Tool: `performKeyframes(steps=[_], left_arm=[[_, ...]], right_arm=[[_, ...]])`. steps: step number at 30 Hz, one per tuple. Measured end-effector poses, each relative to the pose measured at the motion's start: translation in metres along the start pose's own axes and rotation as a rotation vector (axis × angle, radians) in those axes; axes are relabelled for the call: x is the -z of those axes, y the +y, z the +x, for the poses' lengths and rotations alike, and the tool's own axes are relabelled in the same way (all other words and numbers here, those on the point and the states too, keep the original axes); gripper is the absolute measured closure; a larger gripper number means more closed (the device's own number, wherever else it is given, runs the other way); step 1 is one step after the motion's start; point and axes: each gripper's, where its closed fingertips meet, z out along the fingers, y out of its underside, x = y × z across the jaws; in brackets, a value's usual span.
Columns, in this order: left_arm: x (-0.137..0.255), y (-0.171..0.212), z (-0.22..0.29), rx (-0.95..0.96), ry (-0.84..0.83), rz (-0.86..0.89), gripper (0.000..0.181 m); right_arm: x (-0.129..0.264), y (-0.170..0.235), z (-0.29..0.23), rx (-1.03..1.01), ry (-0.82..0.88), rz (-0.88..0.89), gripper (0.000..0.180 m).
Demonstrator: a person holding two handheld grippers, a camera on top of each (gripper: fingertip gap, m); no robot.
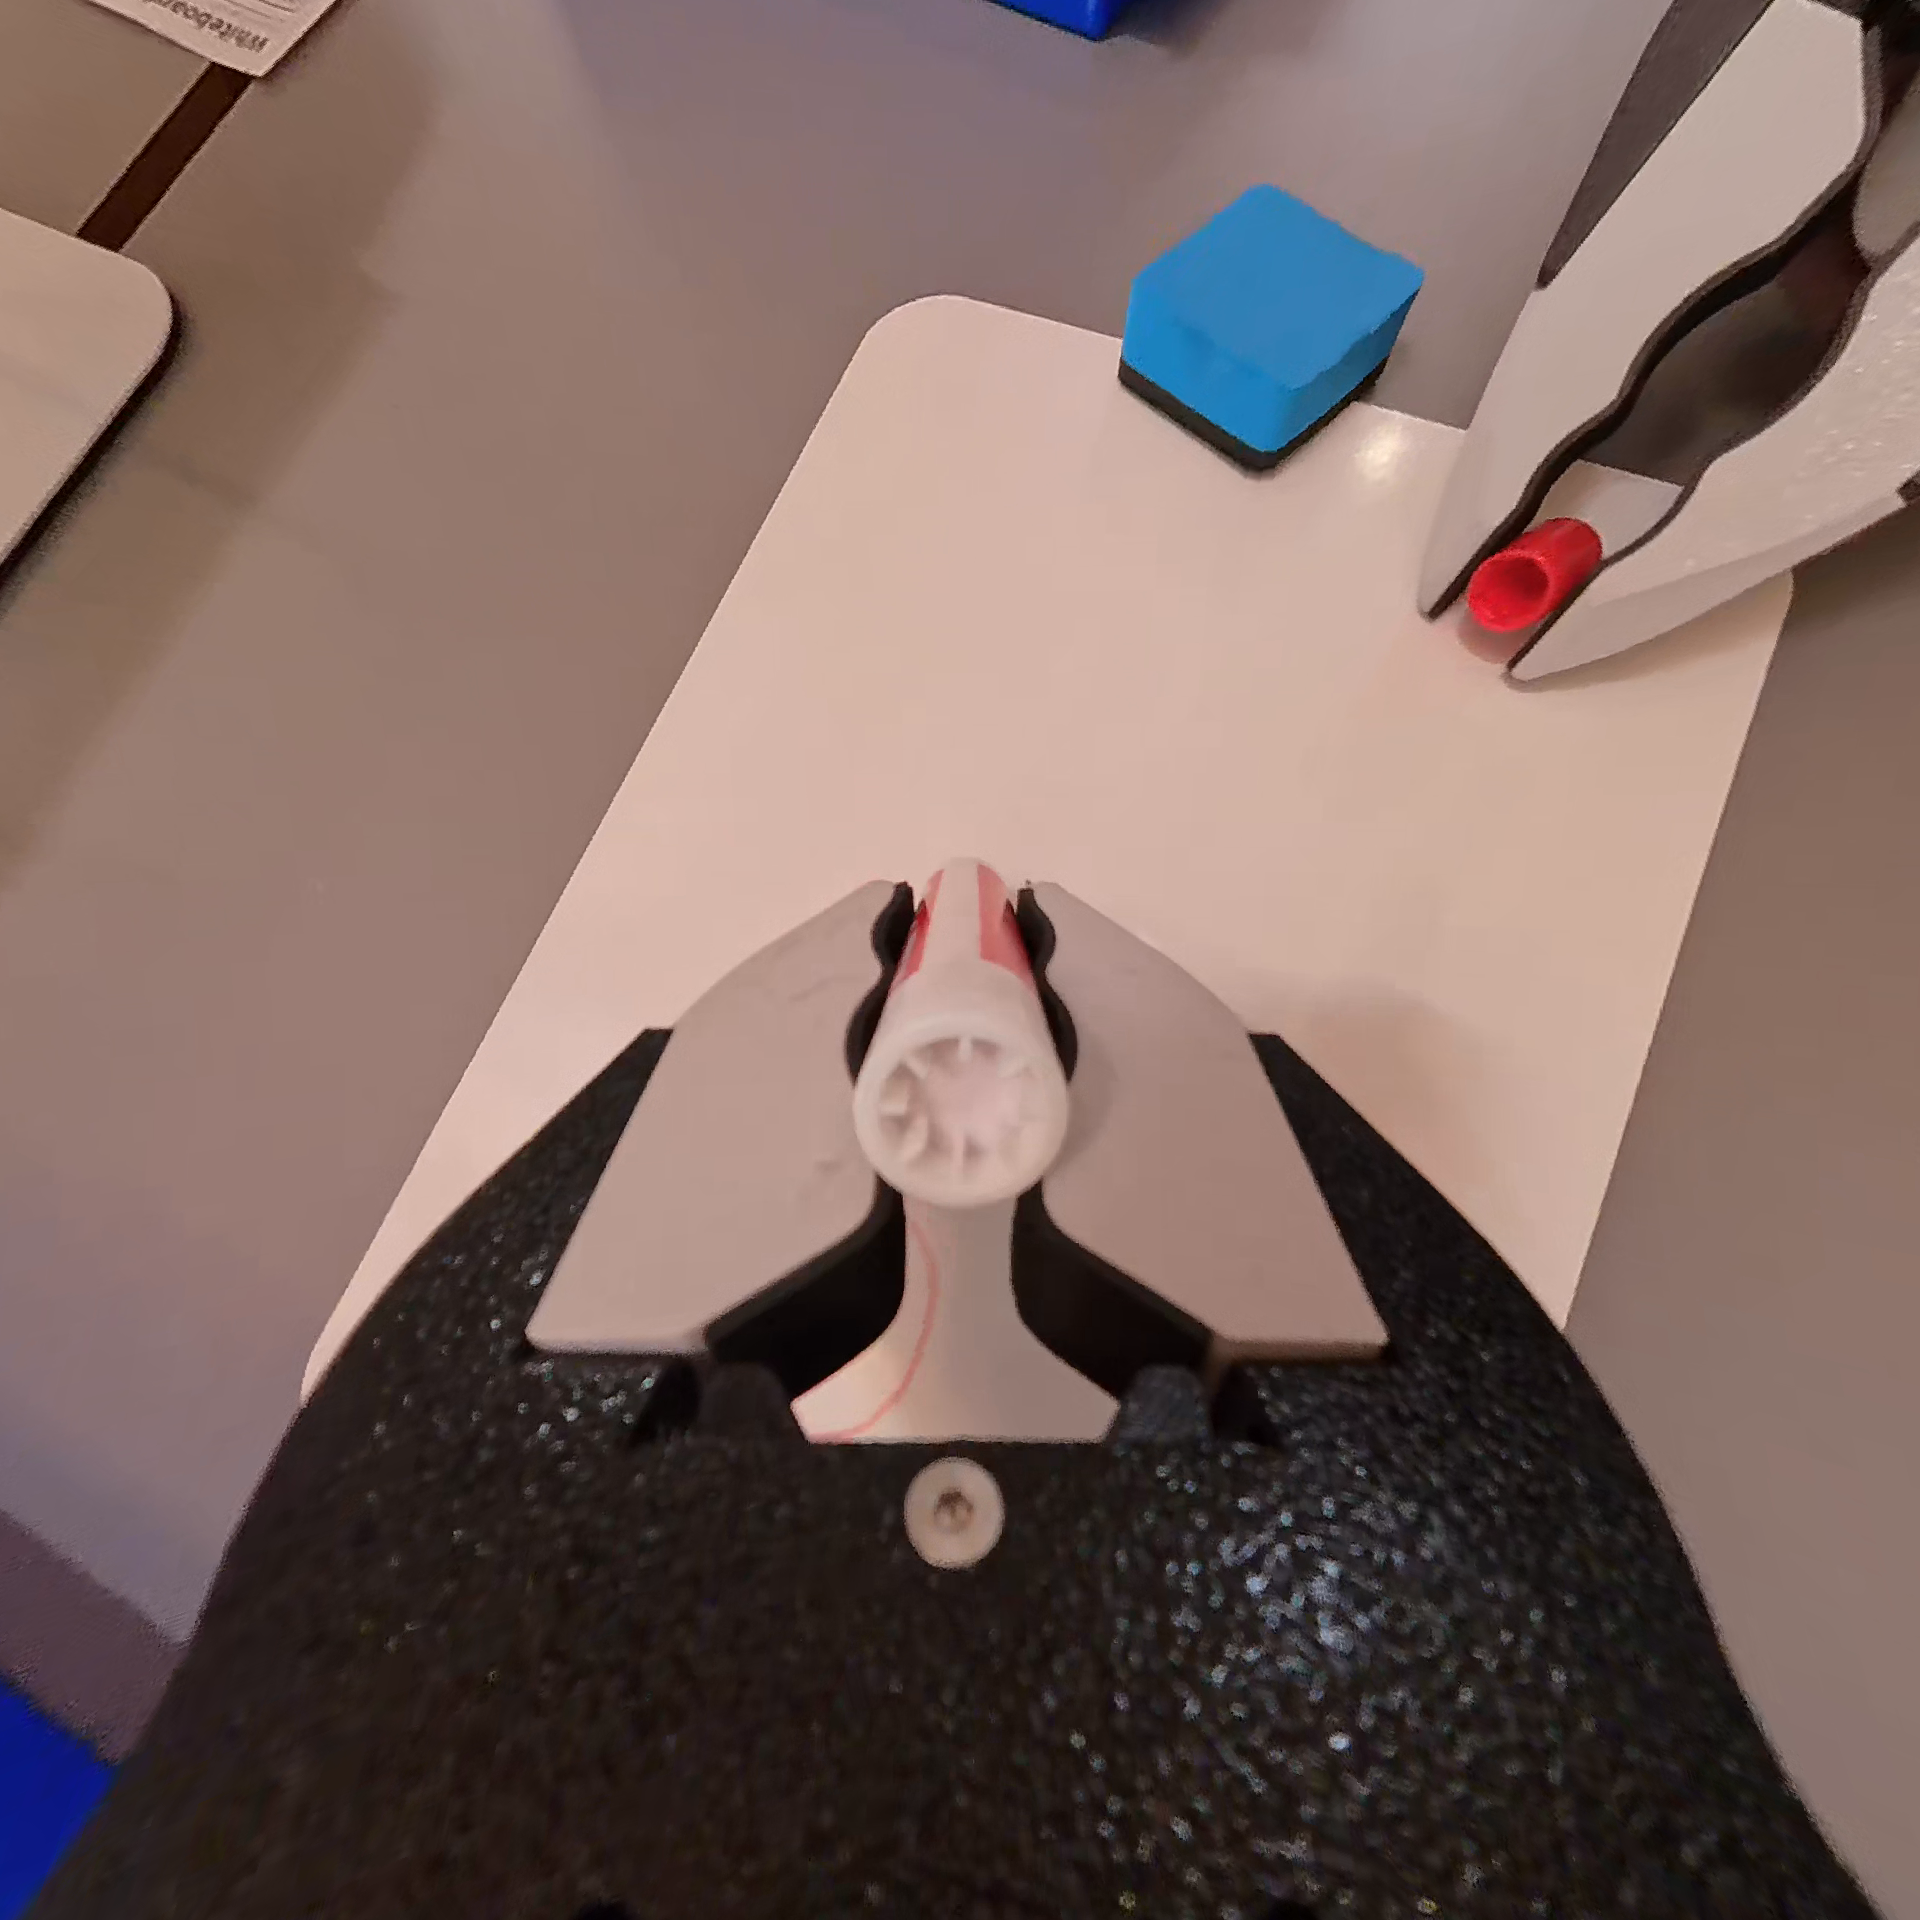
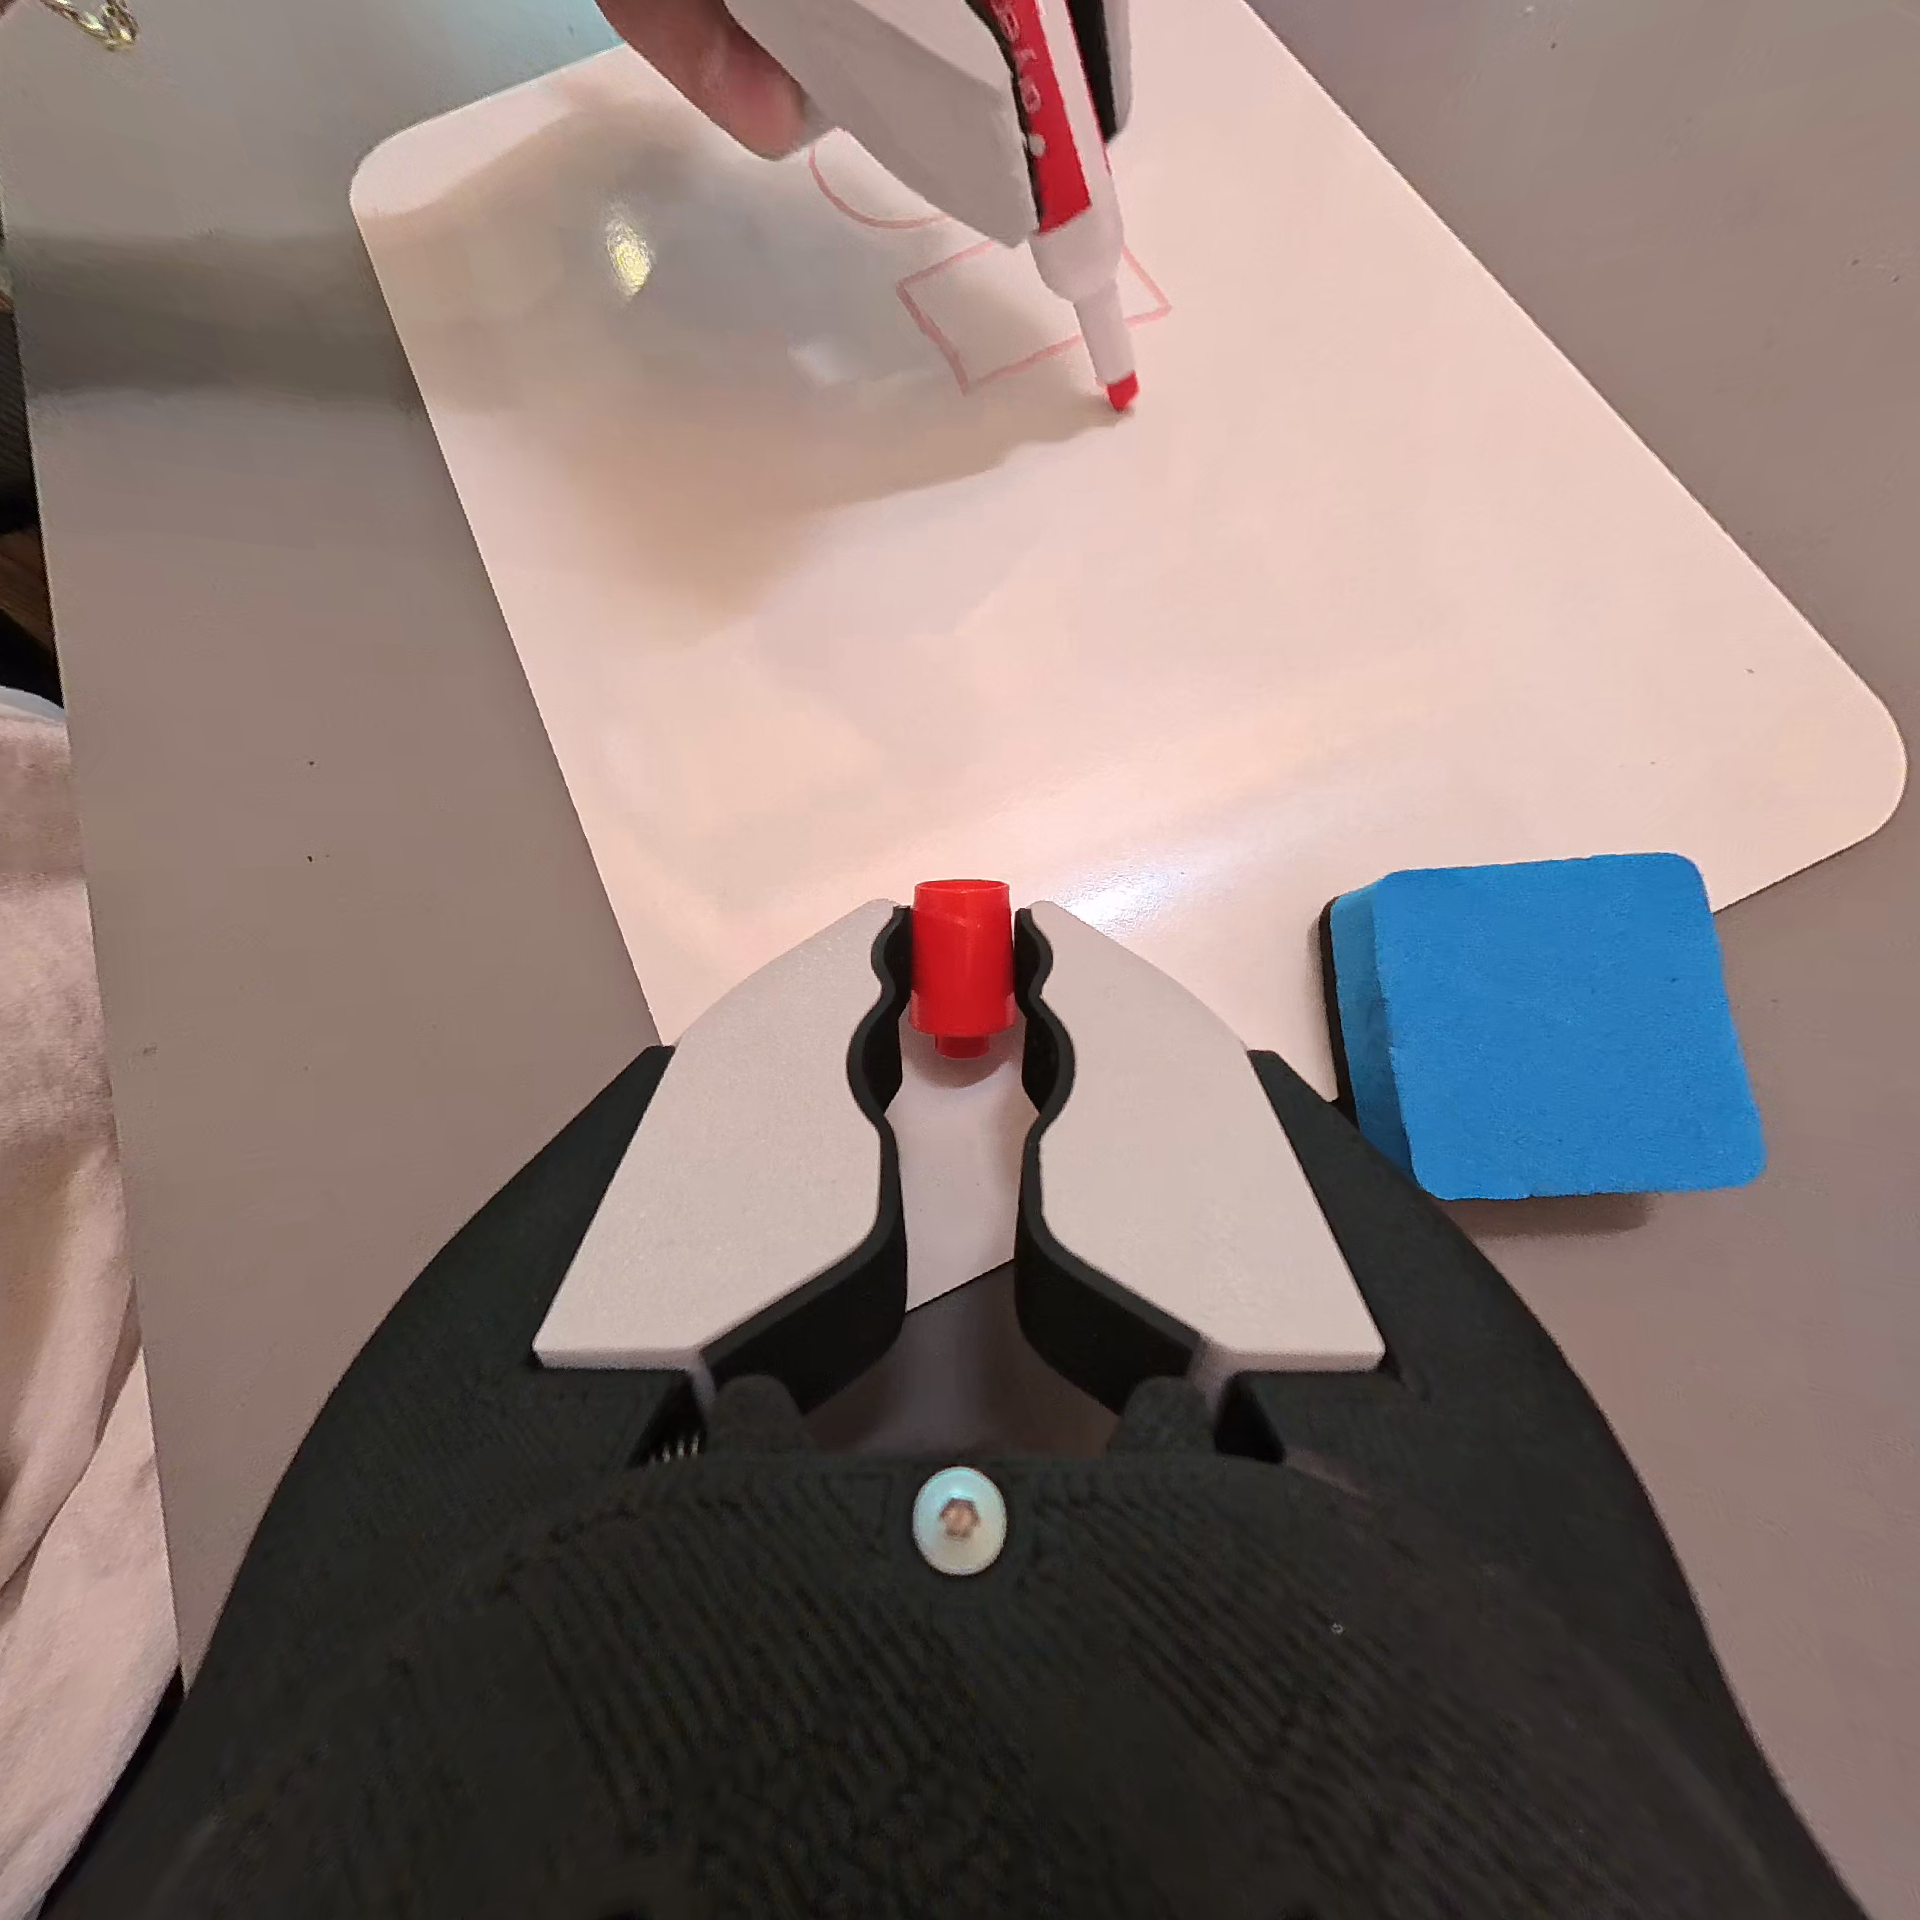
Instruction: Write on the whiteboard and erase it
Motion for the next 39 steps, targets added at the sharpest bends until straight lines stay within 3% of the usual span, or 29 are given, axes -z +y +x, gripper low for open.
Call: performKeyframes(steps=[9, 20, 25, 39], left_arm=[[-0.019, -0.020, 0.014, -0.032, 0.050, 0.019, 0.162], [-0.007, -0.010, 0.023, -0.019, 0.090, 0.007, 0.162], [-0.001, -0.028, 0.014, 0.051, 0.076, 0.134, 0.162], [-0.018, -0.019, 0.012, 0.032, 0.084, 0.073, 0.162]], right_arm=[[0.000, 0.000, 0.000, 0.000, 0.000, 0.000, 0.160], [0.000, 0.000, 0.000, 0.001, -0.002, 0.000, 0.160], [0.000, 0.000, 0.000, 0.002, -0.002, 0.000, 0.160], [0.000, 0.000, 0.000, 0.002, -0.002, 0.000, 0.160]])
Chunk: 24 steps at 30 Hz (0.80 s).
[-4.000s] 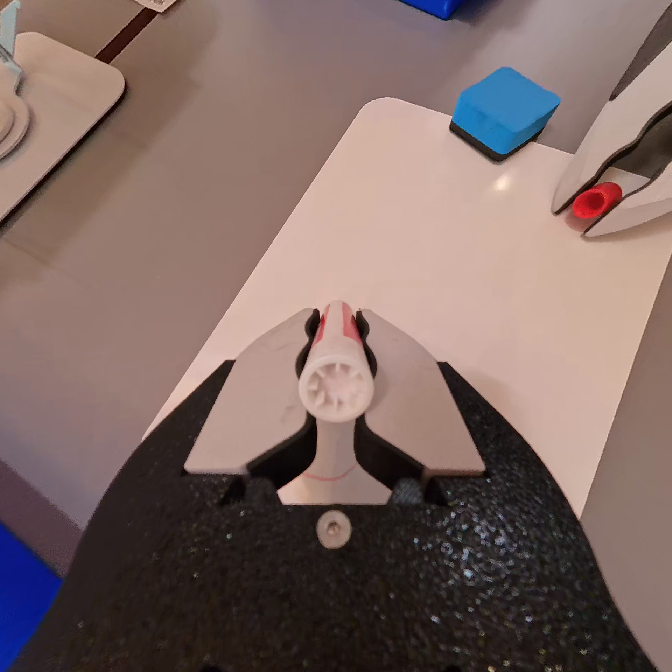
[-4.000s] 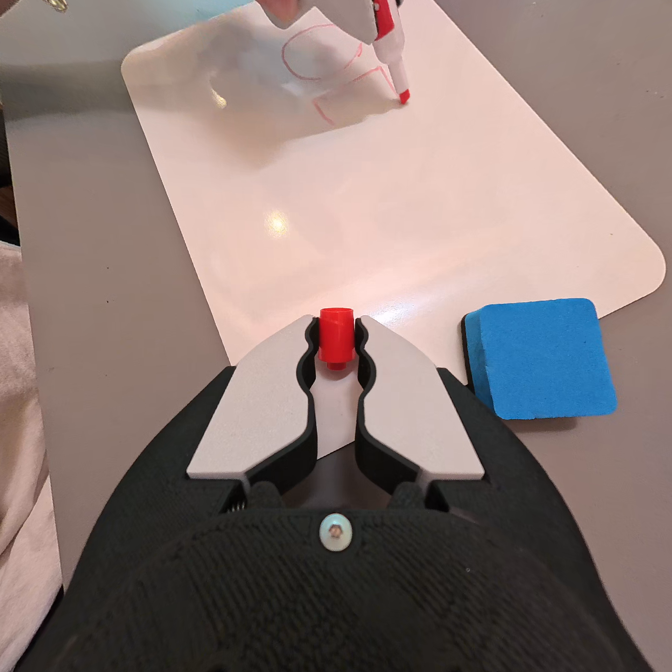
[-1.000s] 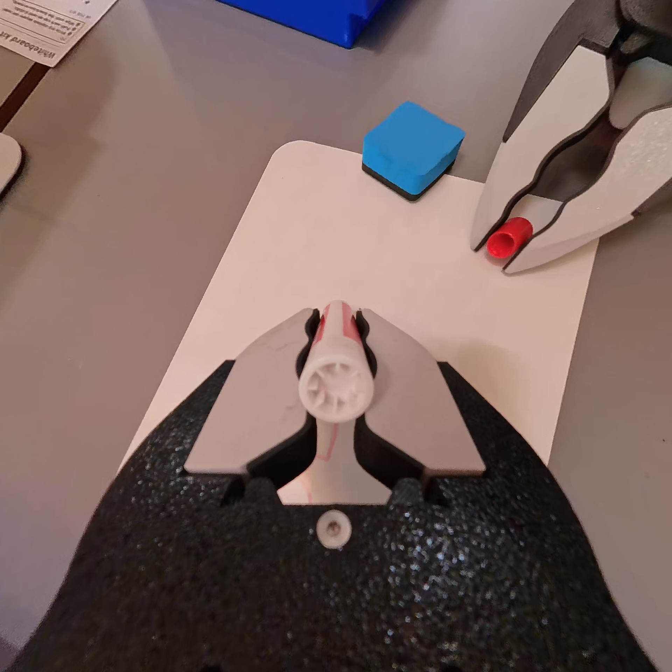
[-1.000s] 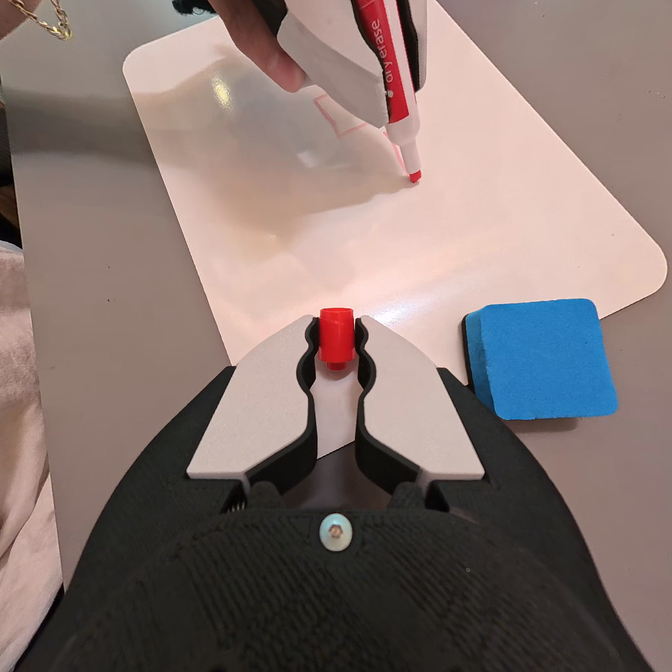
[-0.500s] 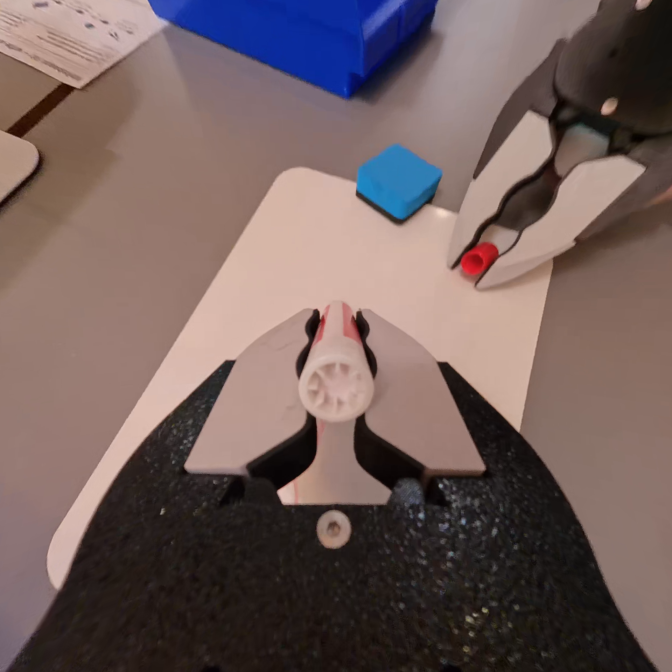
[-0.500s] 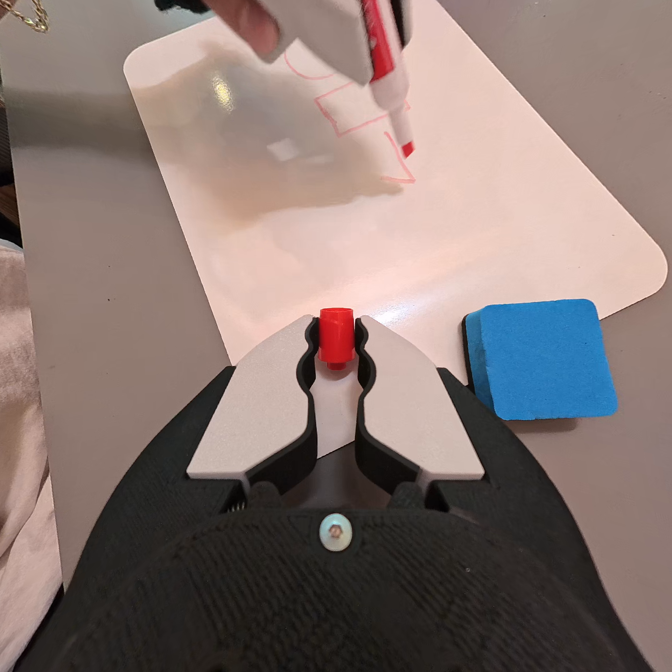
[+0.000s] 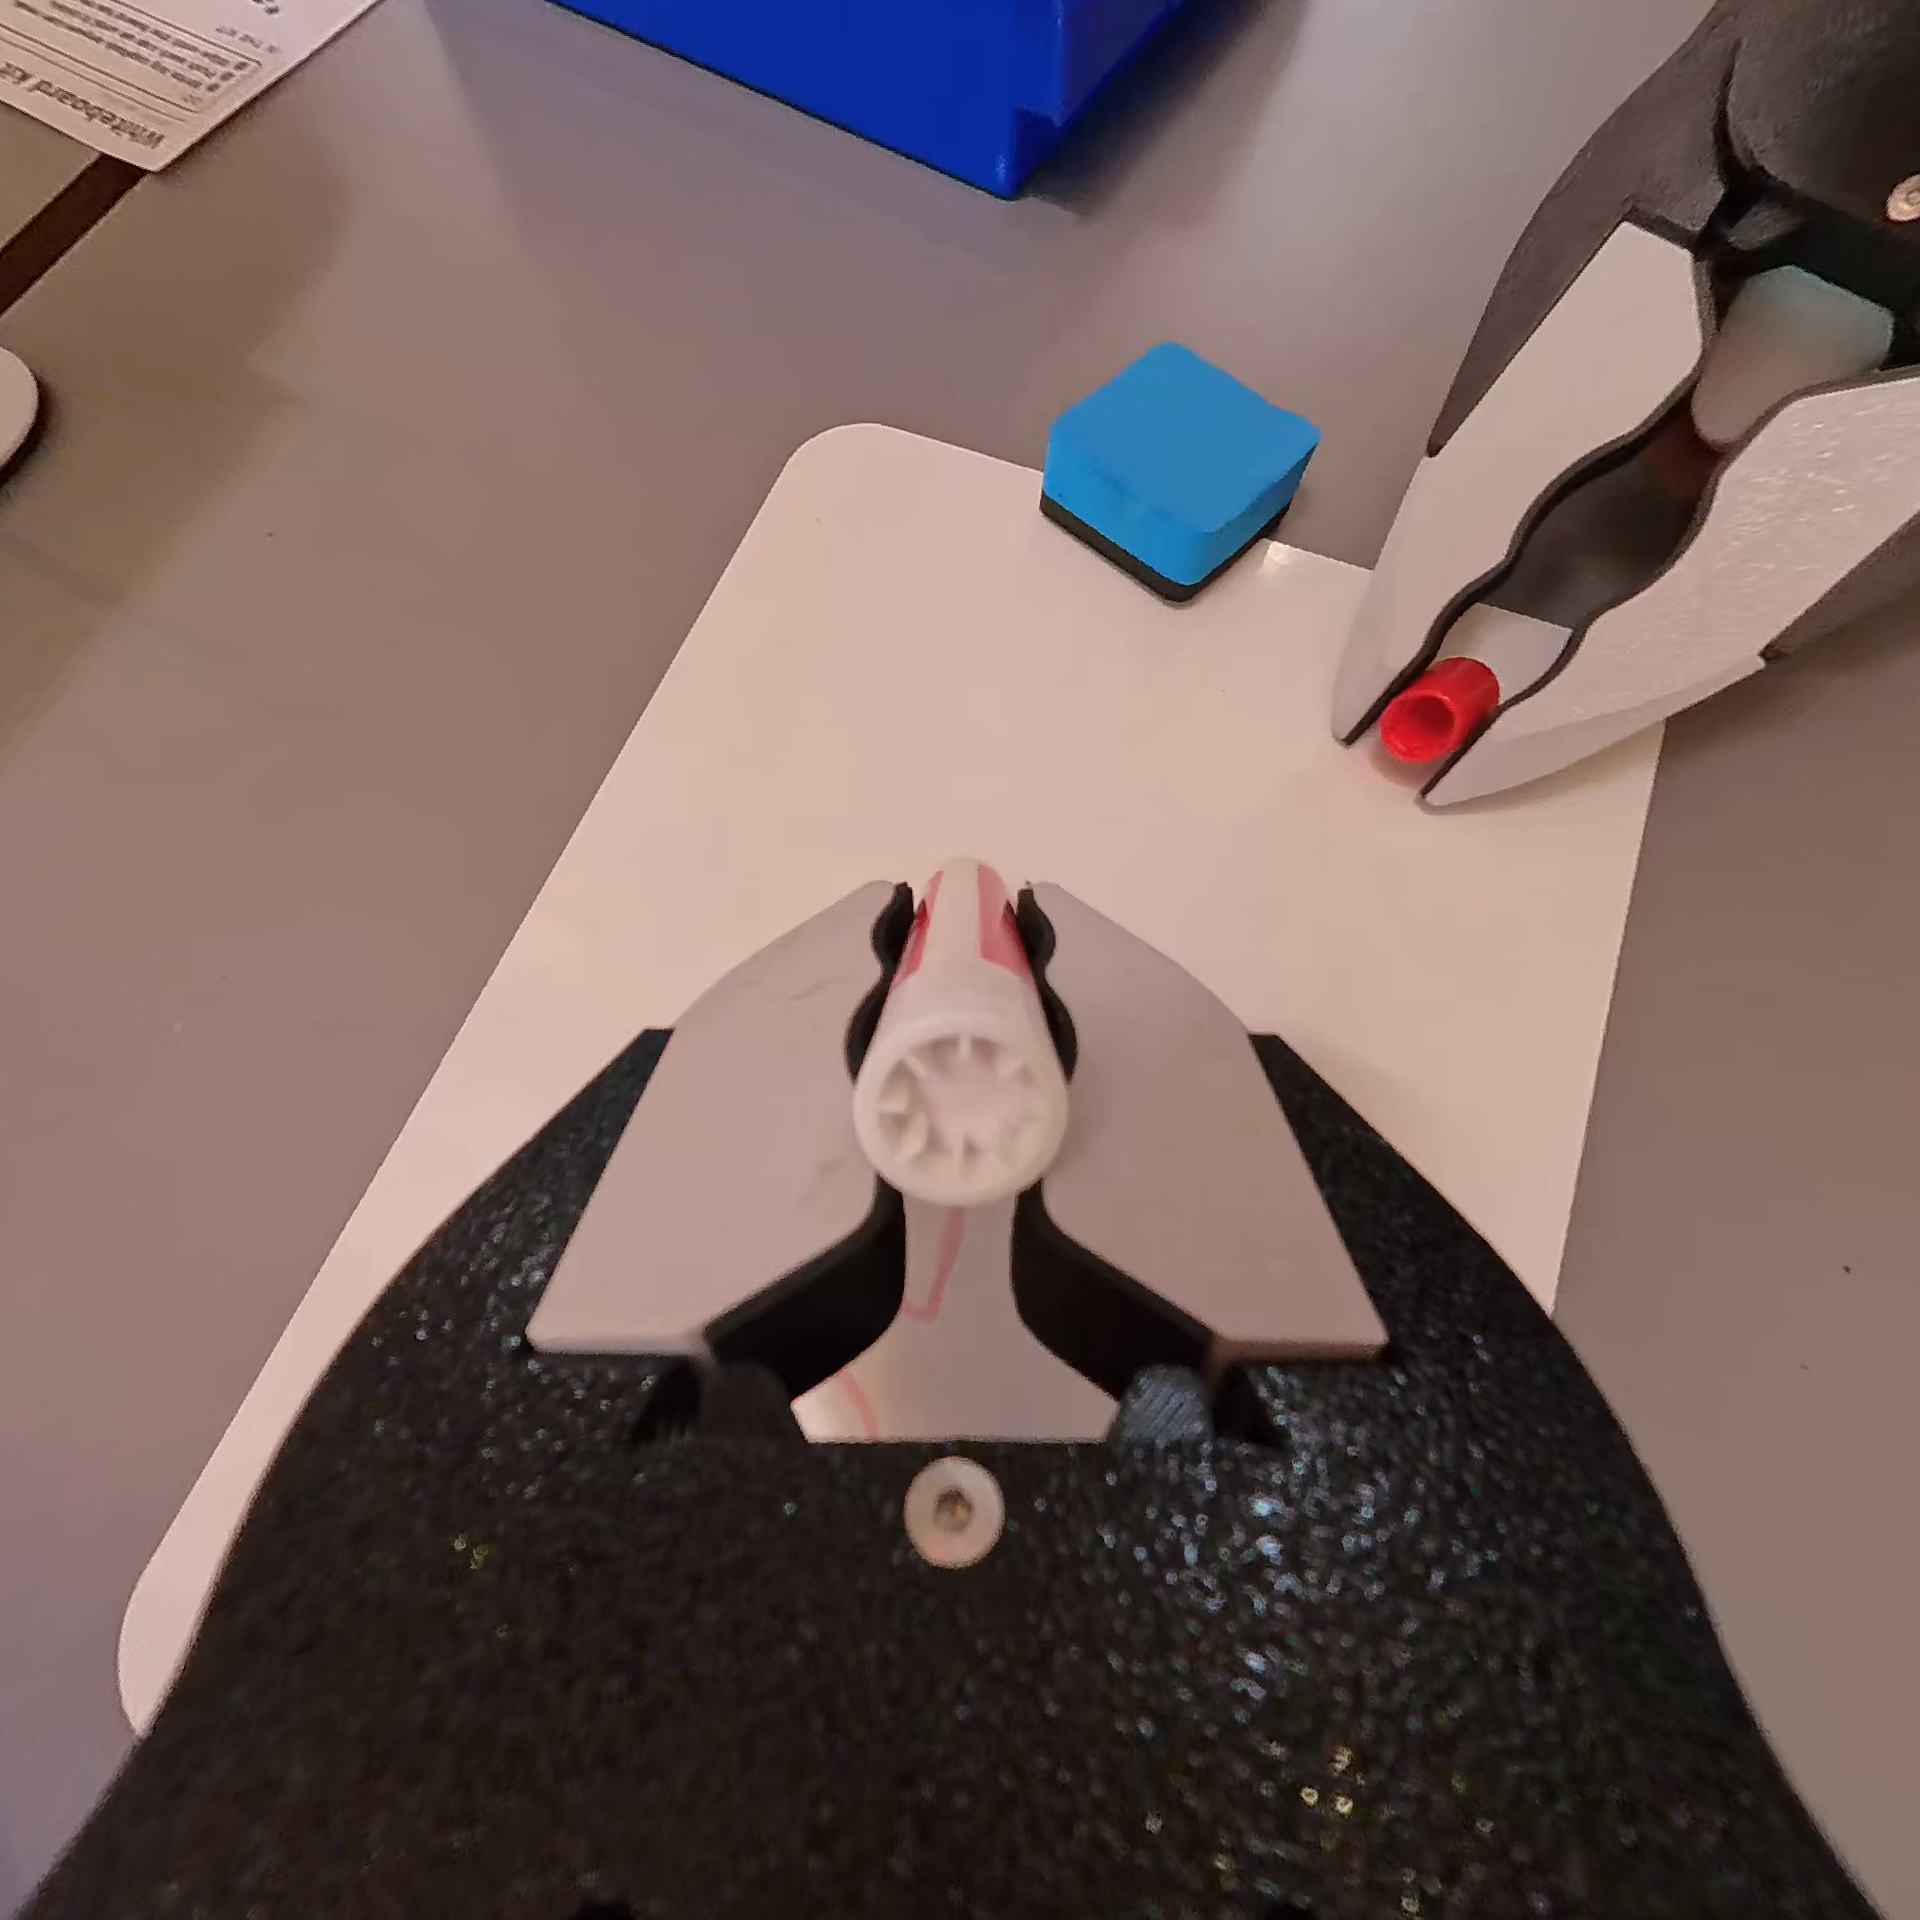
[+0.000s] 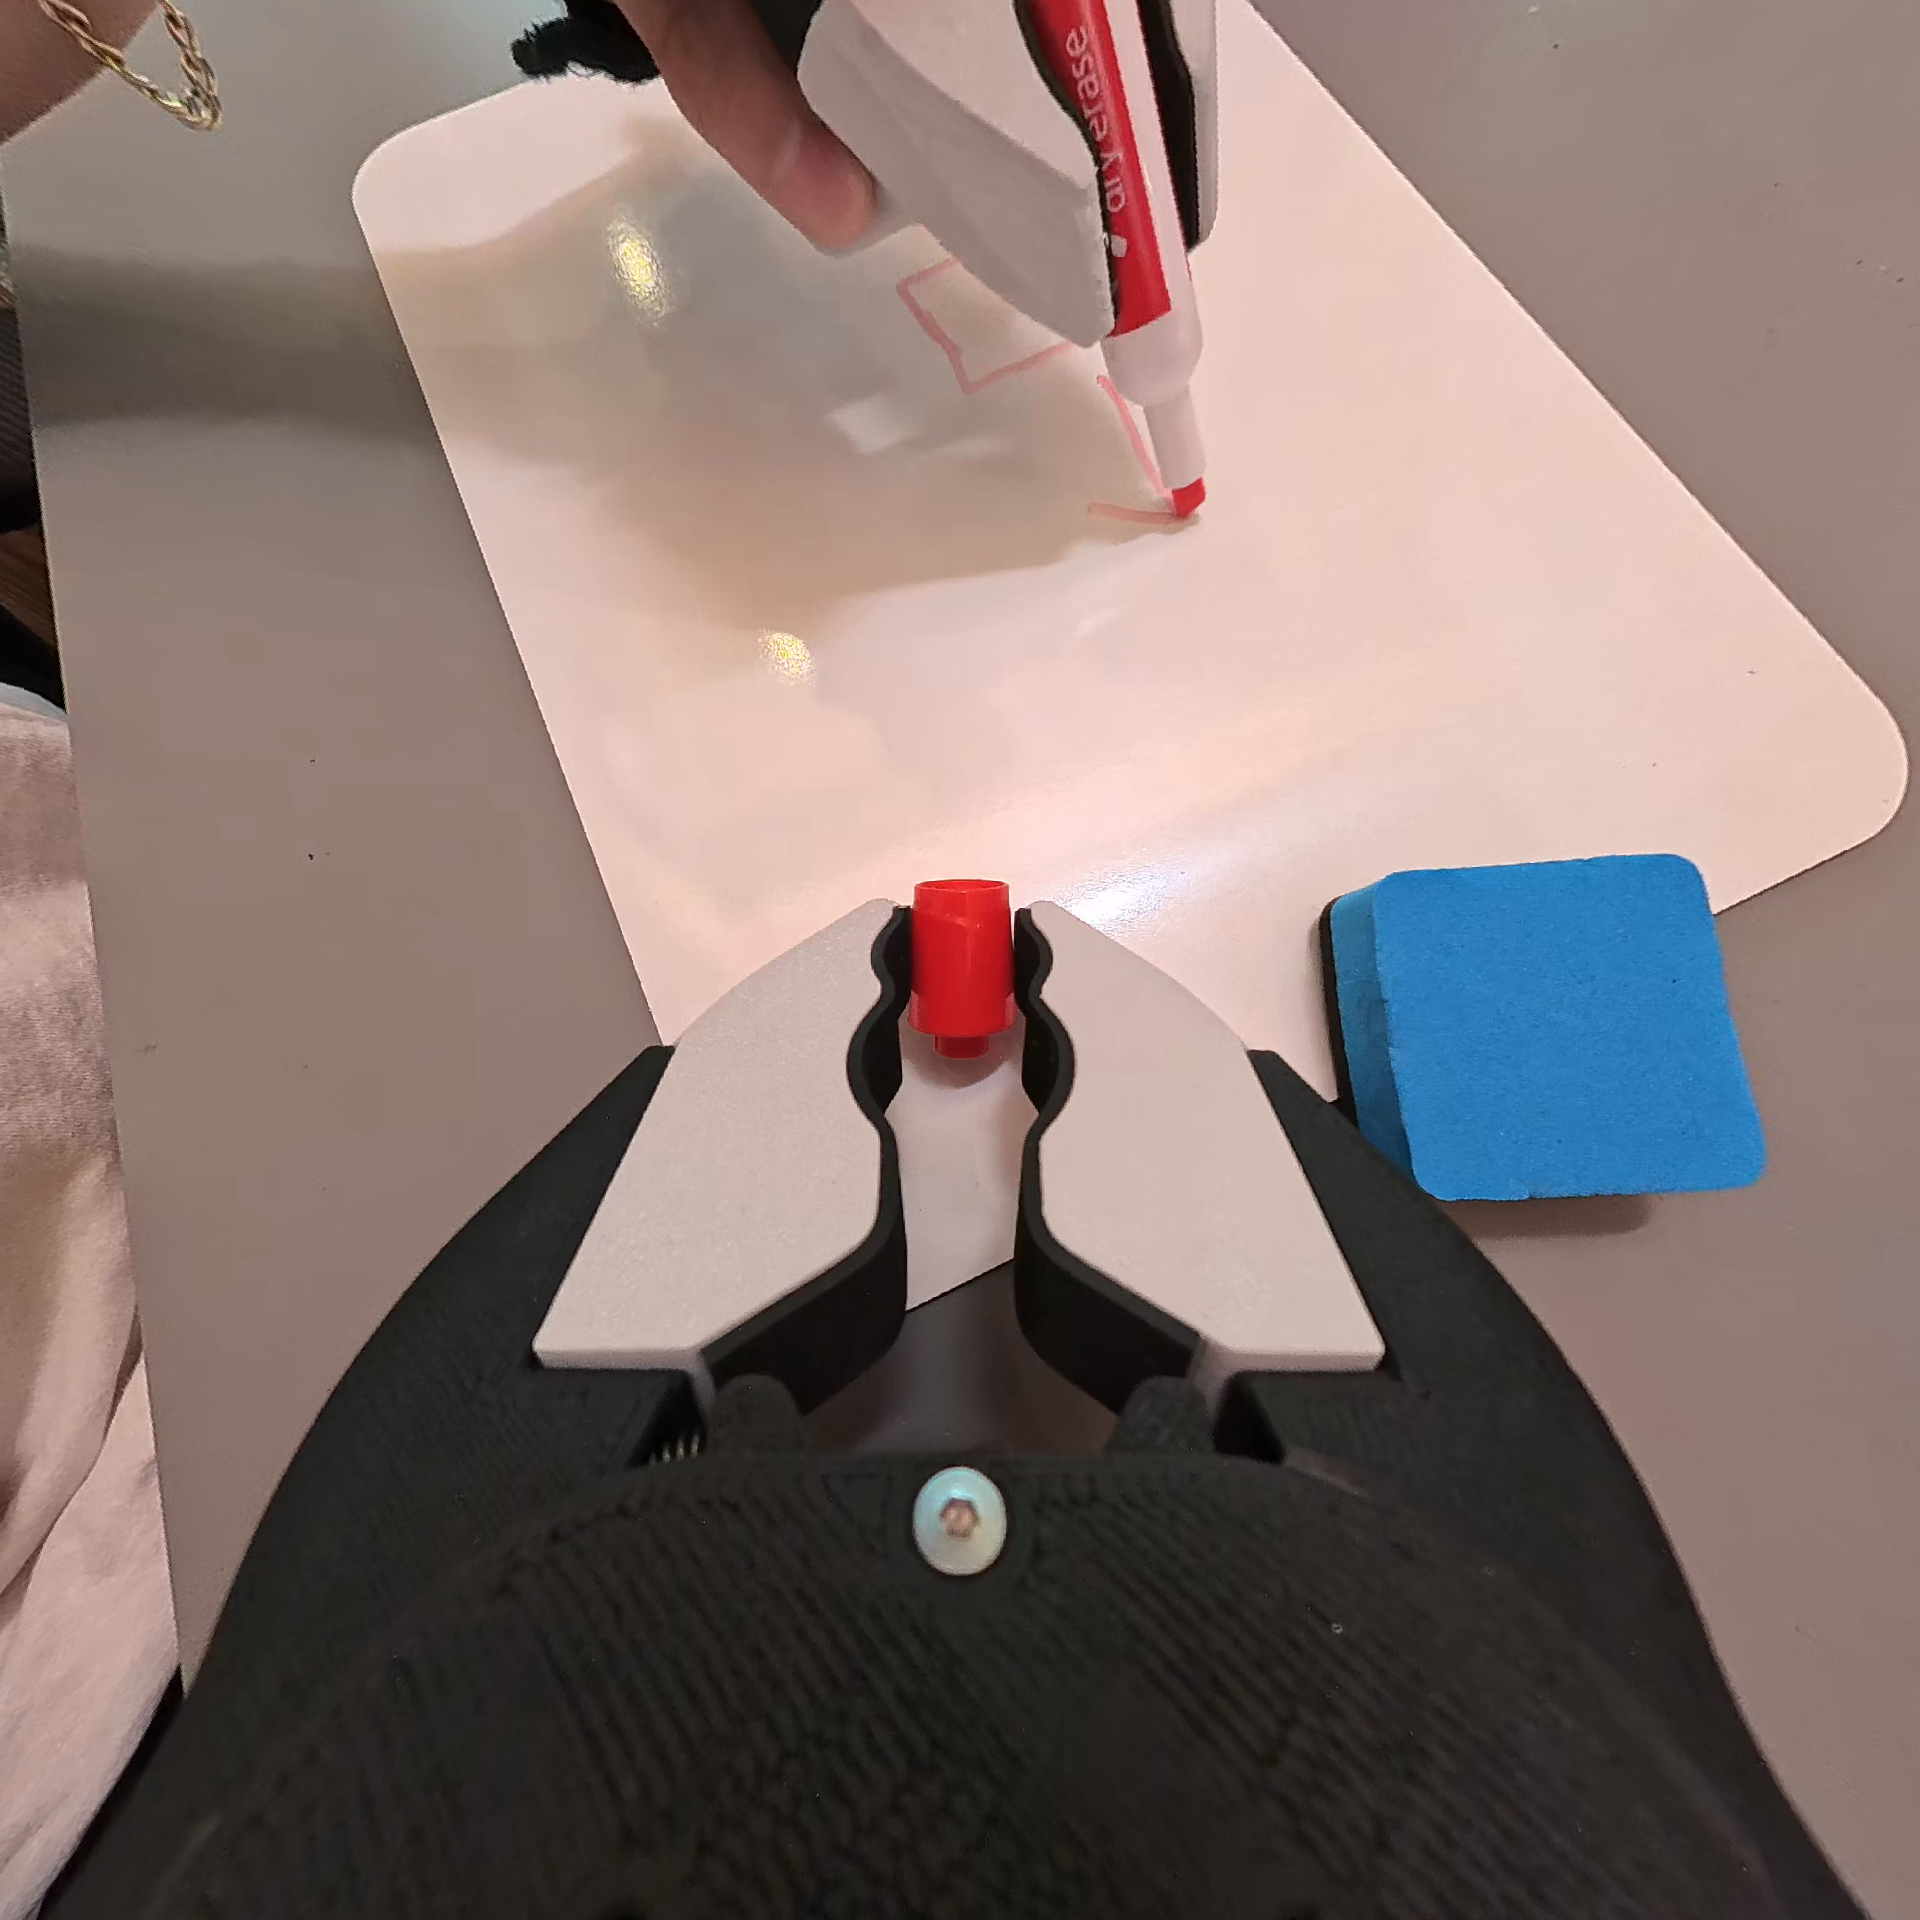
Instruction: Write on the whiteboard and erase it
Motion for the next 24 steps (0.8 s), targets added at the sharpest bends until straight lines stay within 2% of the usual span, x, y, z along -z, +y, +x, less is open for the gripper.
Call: performKeyframes(steps=[8, 20, 24], left_arm=[[-0.001, 0.001, 0.000, 0.004, 0.013, 0.005, 0.162], [0.011, 0.011, -0.025, 0.032, -0.077, -0.007, 0.162], [0.015, -0.012, -0.013, 0.045, -0.027, 0.120, 0.162]], right_arm=[[0.000, 0.000, 0.000, 0.000, 0.000, 0.000, 0.160], [0.000, 0.000, 0.000, 0.000, -0.001, 0.000, 0.160], [0.000, 0.000, 0.000, 0.000, -0.001, 0.000, 0.160]])
